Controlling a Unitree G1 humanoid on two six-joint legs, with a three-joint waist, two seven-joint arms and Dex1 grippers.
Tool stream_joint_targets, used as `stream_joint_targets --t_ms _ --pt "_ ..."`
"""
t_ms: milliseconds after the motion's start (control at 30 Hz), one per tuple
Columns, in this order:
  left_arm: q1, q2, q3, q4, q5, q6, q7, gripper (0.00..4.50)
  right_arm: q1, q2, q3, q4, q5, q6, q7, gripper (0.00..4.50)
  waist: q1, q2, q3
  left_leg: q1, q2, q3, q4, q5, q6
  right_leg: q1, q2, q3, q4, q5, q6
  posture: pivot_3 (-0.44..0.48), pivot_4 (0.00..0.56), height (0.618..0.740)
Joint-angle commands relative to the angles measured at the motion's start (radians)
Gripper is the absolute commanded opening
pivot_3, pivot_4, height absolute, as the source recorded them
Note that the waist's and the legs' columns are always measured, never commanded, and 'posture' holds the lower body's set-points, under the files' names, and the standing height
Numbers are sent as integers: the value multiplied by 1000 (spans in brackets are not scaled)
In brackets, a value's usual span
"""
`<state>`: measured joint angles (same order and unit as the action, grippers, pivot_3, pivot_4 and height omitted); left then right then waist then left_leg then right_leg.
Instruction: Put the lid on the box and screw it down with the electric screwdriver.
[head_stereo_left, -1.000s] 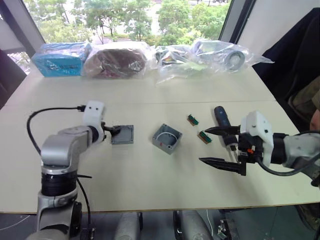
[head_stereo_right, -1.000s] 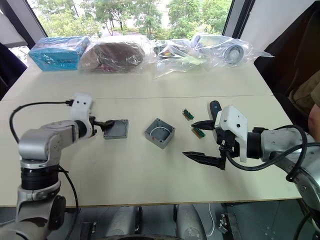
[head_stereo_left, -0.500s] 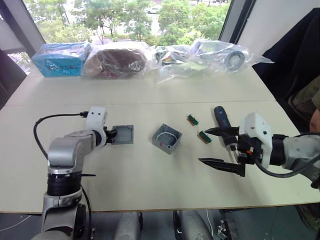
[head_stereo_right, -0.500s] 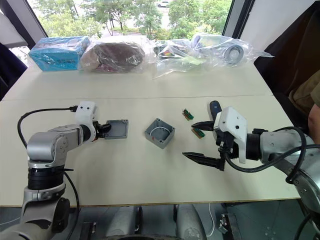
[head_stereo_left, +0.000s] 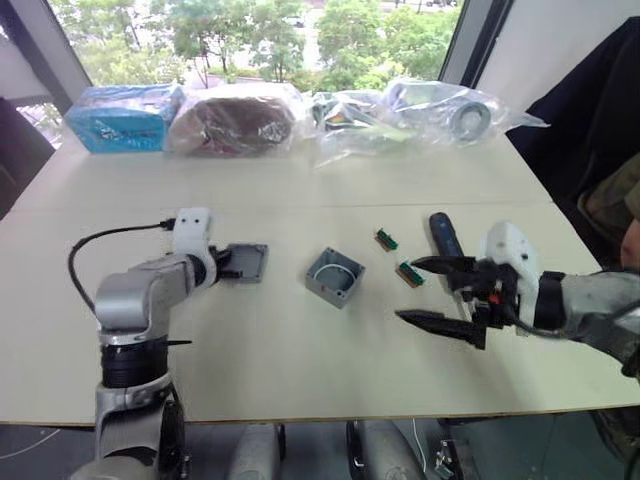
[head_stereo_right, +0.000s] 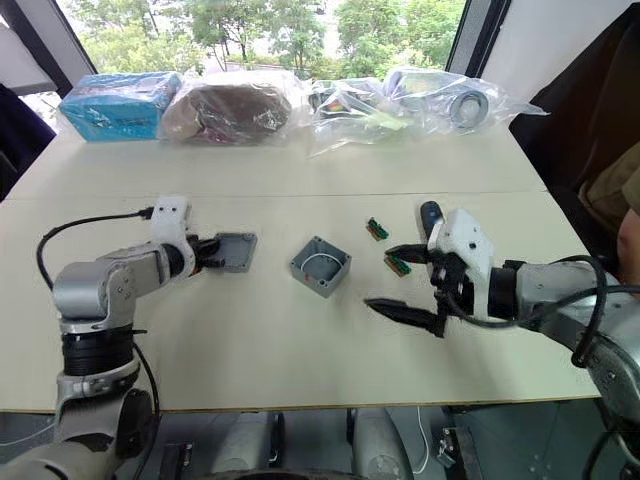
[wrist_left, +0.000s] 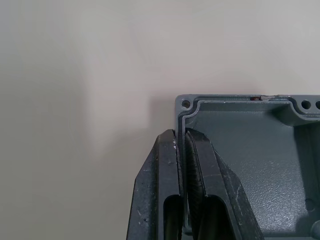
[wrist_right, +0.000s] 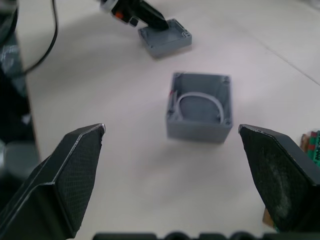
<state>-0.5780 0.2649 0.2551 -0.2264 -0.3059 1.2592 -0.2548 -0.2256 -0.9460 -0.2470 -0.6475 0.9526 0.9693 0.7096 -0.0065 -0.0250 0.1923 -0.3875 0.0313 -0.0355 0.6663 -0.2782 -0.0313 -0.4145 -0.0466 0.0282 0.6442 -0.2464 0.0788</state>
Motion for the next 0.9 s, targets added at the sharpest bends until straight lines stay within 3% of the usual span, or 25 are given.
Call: stream_joint_targets --t_ms 33,133,267,467,700,900 --pt "-19 -5 -25 -92 -68 -195 -106 70 -120 95 14 66 173 141 -191 4500 -7 -1 0 0 0 0 0 0 0 0 0 0 0 0 0 0 150 740" --pt "-9 -12 -48 -94 -92 -275 -143 70 -189 157 15 109 282 200 -297 4500 -5 0 0 -1 0 2 0 0 0 -2 0 2 -1 1 -1 0 150 740" --pt "-7 -29 -84 -86 -120 -400 -202 70 -303 297 43 257 522 211 -595 4500 -7 0 0 -3 0 2 -1 0 0 -5 1 2 0 2 2 0 150 740" --pt "2 -23 -131 -81 -128 -490 -237 70 -353 350 104 333 787 141 -877 4500 -5 0 0 -4 0 2 -1 0 0 -5 0 2 0 2 1 0 150 740" --pt "11 -26 -151 -89 -143 -514 -230 70 -378 390 184 332 884 42 -1023 4500 -9 0 0 -4 1 2 -1 0 0 -7 1 3 0 2 3 0 150 740" --pt "19 -22 -153 -97 -153 -510 -223 70 -398 421 231 331 848 1 -1052 4500 -10 1 0 -4 1 2 -1 0 0 -7 1 3 1 2 2 0 150 740"
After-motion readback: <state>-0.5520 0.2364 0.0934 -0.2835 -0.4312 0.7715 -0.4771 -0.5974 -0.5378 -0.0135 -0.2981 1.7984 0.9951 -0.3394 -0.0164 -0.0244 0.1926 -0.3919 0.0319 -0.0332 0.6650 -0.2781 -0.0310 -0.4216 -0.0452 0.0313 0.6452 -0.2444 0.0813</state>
